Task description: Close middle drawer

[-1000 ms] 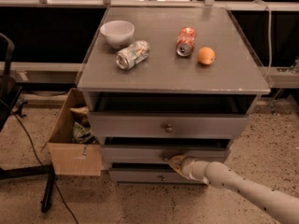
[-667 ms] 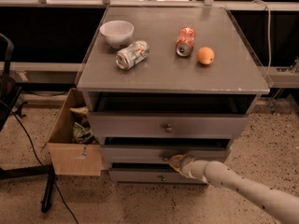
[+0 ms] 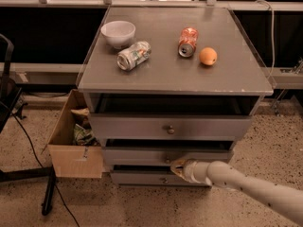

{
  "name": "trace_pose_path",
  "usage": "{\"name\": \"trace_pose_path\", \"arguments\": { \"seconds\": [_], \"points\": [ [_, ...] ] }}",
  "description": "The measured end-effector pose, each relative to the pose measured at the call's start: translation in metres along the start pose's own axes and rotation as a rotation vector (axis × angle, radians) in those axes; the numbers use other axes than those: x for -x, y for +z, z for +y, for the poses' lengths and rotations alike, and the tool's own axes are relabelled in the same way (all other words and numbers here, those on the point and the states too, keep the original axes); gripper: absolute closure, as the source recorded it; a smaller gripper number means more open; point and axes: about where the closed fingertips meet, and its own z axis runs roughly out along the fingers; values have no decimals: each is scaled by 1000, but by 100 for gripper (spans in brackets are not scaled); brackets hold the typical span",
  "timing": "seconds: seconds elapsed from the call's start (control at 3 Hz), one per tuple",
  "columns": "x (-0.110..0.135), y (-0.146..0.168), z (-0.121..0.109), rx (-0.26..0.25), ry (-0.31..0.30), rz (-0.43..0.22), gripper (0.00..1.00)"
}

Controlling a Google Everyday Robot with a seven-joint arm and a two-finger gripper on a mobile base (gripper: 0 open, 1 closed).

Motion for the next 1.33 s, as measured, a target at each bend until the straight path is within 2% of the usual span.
{"name": "trace_pose_path", "arguments": {
  "seconds": [0.67,1.0,1.33],
  "points": [
    [-20,-49,31,143,149,117,100],
    [-21,-51,31,146,154,121,82],
    [-21,-51,31,146,154,121,57]
  ]
}}
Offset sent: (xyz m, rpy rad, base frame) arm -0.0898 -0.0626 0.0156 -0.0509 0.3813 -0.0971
